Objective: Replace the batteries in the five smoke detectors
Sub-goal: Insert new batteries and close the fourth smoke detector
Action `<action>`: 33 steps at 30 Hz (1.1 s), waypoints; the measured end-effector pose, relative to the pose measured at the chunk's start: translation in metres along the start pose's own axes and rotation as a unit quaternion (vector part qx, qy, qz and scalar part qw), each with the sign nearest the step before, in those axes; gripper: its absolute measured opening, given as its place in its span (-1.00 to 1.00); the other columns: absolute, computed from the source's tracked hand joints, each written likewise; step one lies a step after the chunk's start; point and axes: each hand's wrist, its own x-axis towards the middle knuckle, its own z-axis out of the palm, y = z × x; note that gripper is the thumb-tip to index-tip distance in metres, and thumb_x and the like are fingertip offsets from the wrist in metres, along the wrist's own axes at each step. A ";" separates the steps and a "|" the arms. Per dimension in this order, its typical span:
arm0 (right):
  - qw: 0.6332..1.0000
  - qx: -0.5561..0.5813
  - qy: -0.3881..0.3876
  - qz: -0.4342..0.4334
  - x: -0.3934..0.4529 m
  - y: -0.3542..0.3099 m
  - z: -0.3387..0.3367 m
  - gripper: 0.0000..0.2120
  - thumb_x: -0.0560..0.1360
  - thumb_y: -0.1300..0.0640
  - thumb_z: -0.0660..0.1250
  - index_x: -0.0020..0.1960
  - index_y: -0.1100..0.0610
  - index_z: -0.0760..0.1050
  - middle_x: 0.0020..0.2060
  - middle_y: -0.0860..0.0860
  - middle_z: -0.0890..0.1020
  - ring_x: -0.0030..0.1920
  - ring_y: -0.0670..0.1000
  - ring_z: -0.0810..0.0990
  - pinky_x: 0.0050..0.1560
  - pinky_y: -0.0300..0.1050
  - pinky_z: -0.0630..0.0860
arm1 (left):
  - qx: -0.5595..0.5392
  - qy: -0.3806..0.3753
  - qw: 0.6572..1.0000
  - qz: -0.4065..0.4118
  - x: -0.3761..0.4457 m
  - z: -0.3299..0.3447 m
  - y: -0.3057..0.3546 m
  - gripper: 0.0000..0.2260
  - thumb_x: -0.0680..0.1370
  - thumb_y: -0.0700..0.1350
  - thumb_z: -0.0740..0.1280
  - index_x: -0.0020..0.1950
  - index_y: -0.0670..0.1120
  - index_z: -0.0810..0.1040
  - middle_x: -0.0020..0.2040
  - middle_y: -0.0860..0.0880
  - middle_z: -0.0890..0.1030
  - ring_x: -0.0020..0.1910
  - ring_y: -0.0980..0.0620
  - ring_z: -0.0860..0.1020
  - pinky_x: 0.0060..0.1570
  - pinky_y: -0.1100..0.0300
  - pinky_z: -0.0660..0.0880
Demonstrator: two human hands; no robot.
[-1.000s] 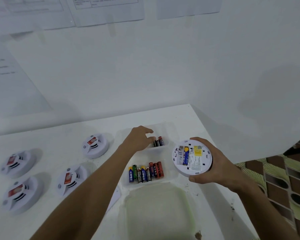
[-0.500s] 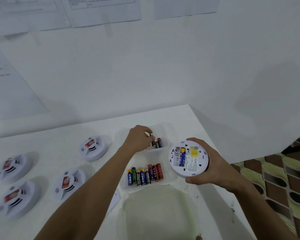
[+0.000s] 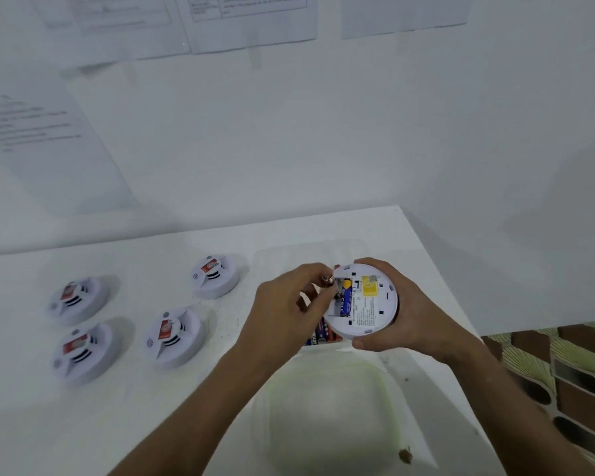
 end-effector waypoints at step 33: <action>0.982 -0.015 -0.184 -0.040 0.037 -0.021 0.094 -0.11 0.15 0.32 0.65 0.38 -0.02 0.36 0.16 -0.20 0.58 0.23 -0.10 0.55 0.09 -0.27 0.56 | -0.221 -0.007 0.903 -0.368 -0.079 -0.086 -0.025 -0.37 0.36 -0.05 0.54 0.37 0.09 0.38 0.04 -0.08 0.66 -0.02 -0.06 0.66 -0.08 0.07 0.63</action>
